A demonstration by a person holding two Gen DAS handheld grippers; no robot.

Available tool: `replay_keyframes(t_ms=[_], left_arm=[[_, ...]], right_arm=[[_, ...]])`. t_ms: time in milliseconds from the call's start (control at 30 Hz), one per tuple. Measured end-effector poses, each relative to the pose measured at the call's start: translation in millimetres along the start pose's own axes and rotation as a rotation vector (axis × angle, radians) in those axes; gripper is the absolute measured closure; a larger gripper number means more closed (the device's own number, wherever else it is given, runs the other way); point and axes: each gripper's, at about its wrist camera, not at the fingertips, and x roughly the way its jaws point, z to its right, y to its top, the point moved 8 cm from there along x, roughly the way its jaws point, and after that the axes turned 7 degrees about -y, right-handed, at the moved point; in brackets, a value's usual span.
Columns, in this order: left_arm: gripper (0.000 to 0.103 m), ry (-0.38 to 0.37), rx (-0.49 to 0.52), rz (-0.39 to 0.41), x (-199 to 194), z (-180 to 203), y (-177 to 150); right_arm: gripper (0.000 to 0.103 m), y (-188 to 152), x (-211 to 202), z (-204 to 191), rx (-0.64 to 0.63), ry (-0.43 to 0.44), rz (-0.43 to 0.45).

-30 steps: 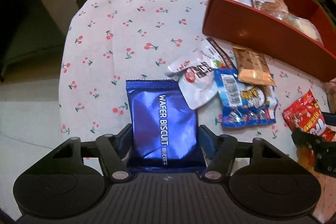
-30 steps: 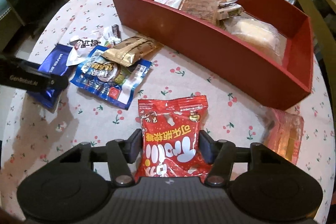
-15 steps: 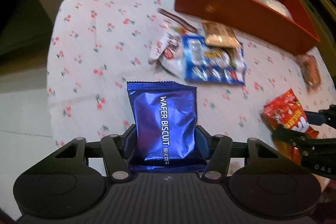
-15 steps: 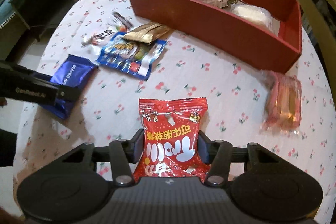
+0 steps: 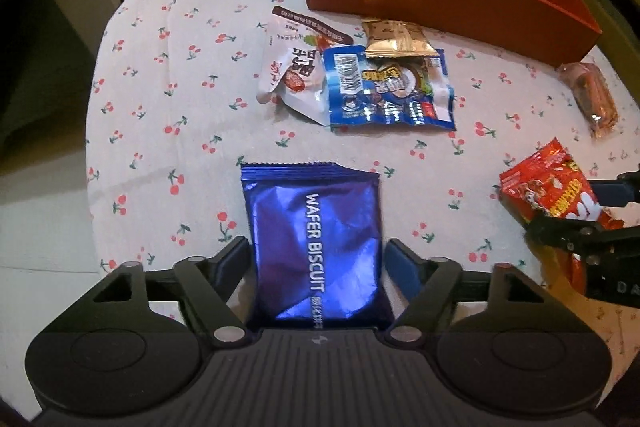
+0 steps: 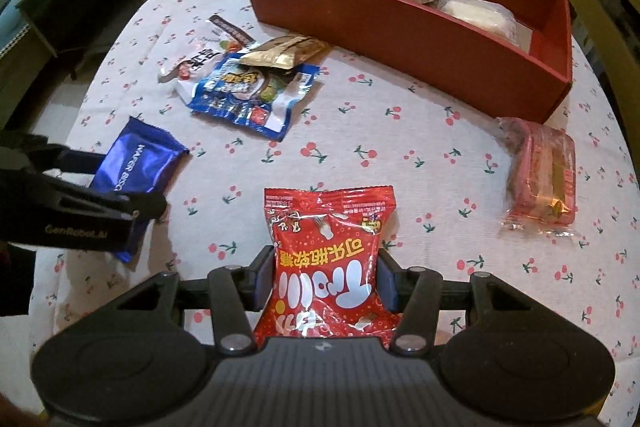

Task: Organize snacks
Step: 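Lift both packs and carry them over the red box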

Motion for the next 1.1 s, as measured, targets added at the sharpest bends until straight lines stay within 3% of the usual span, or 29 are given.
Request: replay_keyframes(t_ms=[233,667,1100], left_arm=[[0.041,-0.026,-0.002,0.007,-8,12,-6],[0.042,-0.131,0.010,0.104,-37,45,18],[0.042,-0.126,0.060,0.190,-46,71,60]], right_arm=[[0.045,1,-7,2,0.006,-0.006,0.024],[0.045,1,-28,12,0.075,-0.023,0.093],[0.045,24,-45,37,0.194,-0.020,0.166]])
